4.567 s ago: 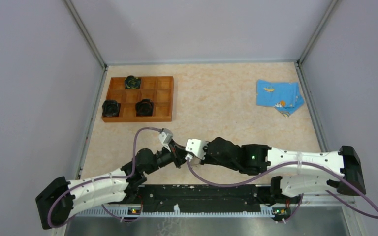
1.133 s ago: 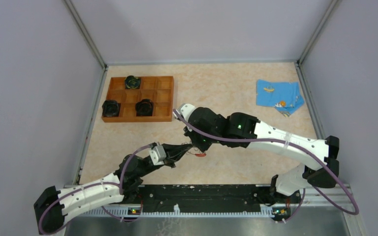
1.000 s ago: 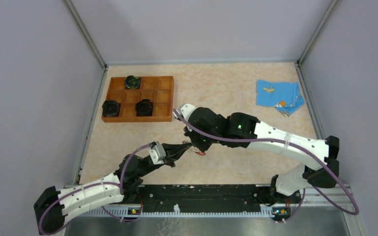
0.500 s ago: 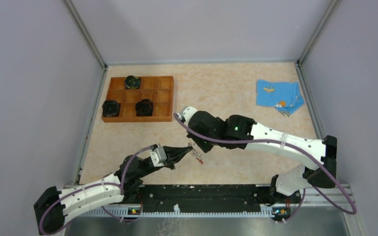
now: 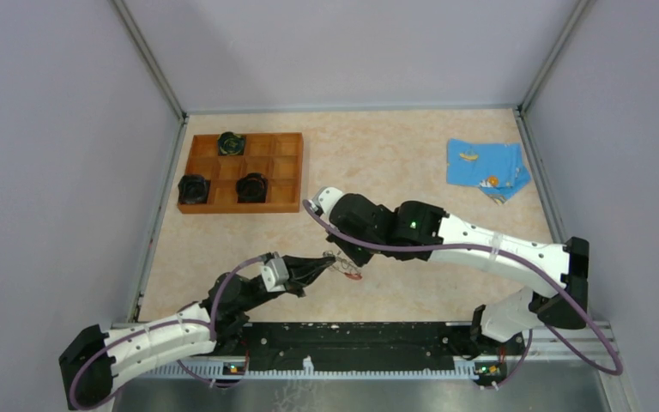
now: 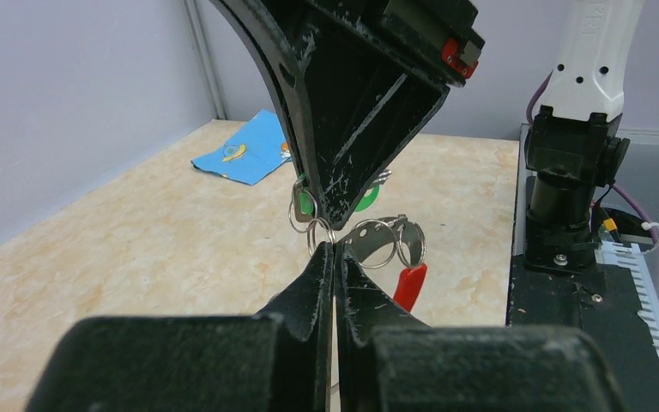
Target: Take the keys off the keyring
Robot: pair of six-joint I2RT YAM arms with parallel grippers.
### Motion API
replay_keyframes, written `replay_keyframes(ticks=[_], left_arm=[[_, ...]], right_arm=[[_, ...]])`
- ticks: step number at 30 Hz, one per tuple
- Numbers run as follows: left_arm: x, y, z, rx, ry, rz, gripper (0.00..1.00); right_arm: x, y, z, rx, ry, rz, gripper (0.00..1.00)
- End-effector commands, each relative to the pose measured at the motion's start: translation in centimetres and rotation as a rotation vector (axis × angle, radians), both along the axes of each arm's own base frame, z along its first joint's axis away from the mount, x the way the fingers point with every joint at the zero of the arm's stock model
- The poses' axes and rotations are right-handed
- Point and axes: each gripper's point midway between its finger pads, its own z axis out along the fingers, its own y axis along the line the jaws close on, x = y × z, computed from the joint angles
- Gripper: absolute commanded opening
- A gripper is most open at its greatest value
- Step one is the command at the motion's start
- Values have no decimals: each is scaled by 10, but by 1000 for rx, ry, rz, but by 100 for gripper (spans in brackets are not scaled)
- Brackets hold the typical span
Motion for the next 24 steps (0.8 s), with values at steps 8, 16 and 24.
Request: replay_keyframes(ticks=[8, 16, 24], left_arm=[[1, -3, 12, -41, 22, -2, 17], [4, -5, 21, -48, 7, 10, 24], [7, -7, 31, -52, -18, 18, 28]], right_arm=[[9, 3, 47, 108, -63, -1, 0], [9, 3, 50, 105, -68, 6, 0], [5, 6, 48, 95, -60, 19, 0]])
